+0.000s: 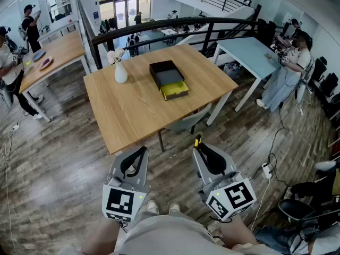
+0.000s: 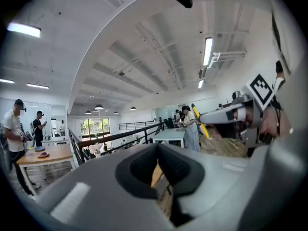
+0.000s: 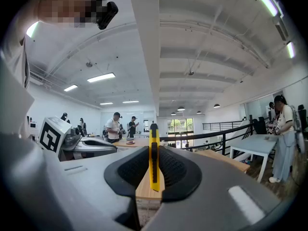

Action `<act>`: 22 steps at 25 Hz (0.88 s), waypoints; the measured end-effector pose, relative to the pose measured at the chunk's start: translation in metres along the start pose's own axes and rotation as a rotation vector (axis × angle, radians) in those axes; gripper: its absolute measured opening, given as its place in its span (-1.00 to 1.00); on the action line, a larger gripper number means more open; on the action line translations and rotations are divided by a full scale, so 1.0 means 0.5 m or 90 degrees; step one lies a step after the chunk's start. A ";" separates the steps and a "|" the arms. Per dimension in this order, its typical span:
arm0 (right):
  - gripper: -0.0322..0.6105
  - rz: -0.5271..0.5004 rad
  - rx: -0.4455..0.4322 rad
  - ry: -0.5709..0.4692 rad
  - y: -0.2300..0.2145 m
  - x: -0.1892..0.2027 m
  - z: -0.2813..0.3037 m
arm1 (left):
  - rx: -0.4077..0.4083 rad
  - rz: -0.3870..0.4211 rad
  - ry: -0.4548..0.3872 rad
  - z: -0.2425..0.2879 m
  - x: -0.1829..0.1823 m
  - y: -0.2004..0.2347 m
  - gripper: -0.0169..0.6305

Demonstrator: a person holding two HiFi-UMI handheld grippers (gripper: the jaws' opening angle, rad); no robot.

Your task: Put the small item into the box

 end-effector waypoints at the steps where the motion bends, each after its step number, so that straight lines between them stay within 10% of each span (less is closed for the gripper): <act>1: -0.70 0.001 0.000 0.001 -0.002 0.004 0.001 | 0.001 0.010 0.000 0.002 0.004 -0.001 -0.94; 22: -0.70 0.025 -0.001 0.003 -0.064 0.041 -0.016 | 0.000 0.033 0.010 0.050 0.006 -0.055 -0.94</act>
Point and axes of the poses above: the fingertips, and each gripper's own axes: z forward along the fingers, y to its left, x out of its underside, the point moved 3 cm from there along -z, backward along the fingers, and after that the axes turned 13 degrees about -z, right-handed, at the moved point
